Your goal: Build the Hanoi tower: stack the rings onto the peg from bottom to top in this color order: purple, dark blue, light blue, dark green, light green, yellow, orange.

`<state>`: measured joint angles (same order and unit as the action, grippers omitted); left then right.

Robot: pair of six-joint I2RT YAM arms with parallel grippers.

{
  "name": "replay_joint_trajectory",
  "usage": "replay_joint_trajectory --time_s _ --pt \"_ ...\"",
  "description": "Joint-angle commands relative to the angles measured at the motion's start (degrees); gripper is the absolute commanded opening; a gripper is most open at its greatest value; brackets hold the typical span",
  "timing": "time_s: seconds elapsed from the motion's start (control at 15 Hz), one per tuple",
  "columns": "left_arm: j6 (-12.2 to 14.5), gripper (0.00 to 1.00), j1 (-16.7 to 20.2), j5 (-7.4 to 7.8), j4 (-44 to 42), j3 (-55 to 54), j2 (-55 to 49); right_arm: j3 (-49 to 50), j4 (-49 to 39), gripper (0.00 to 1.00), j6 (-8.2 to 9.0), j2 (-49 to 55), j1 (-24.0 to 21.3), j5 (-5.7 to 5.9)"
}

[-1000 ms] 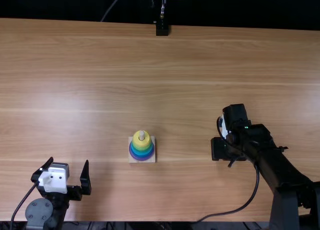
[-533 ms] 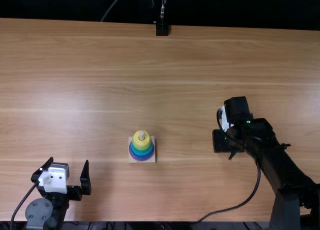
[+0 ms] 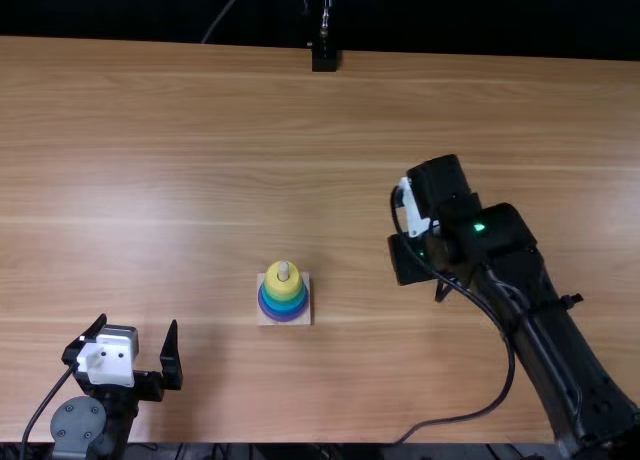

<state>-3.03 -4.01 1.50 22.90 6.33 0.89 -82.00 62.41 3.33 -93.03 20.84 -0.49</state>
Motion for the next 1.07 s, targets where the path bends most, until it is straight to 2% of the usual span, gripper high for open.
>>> replay_joint_trajectory --time_s 0.0,0.4,0.73,0.8,0.87,0.93,1.0 --pt "0.7 1.0 0.7 -0.23 4.2 -6.3 -0.9 -4.6 1.6 0.0 -0.06 0.9 2.9 -0.25" --pt "0.7 1.0 0.7 -0.23 4.2 -6.3 -0.9 -16.4 7.0 0.0 0.67 -2.3 15.1 -0.25" --pt "0.7 1.0 0.7 -0.23 4.2 -6.3 -0.9 -21.8 7.0 0.0 1.2 -6.2 21.1 -0.25" --pt "0.7 1.0 0.7 -0.23 4.2 -6.3 -0.9 -22.9 7.0 0.0 2.05 -7.2 22.0 -0.25" --pt "0.7 1.0 0.7 -0.23 4.2 -6.3 -0.9 -23.3 6.9 0.0 3.63 -7.8 22.5 -0.25" --pt "0.7 1.0 0.7 -0.23 4.2 -6.3 -0.9 -23.7 6.9 0.0 4.37 -8.0 23.0 -0.25" --pt "0.7 1.0 0.7 -0.23 4.2 -6.3 -0.9 -24.2 6.9 0.0 4.37 -8.9 23.6 -0.25"
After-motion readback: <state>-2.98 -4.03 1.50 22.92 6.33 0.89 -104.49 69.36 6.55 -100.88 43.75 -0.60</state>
